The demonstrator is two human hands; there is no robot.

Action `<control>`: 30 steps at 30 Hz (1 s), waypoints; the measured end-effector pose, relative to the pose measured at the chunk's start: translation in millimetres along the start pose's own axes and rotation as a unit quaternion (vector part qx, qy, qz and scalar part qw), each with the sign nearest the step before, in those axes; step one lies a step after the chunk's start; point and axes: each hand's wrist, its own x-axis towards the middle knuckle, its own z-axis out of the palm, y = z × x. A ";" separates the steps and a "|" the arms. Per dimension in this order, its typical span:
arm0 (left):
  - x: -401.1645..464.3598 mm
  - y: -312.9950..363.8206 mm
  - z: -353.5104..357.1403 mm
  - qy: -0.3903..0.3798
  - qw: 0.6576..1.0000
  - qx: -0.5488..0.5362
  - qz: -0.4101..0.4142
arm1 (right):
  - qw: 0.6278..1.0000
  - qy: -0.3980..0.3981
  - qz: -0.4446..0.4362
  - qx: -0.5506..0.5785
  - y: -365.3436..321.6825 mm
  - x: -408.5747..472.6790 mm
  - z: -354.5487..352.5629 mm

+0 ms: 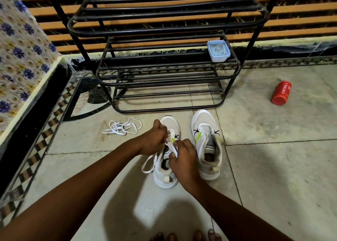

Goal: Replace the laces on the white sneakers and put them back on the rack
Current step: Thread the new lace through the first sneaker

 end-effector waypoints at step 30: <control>-40.7 -20.3 29.7 0.143 0.922 -0.355 -0.049 | 0.999 -0.016 -0.001 -0.028 0.4 0.6 -2.4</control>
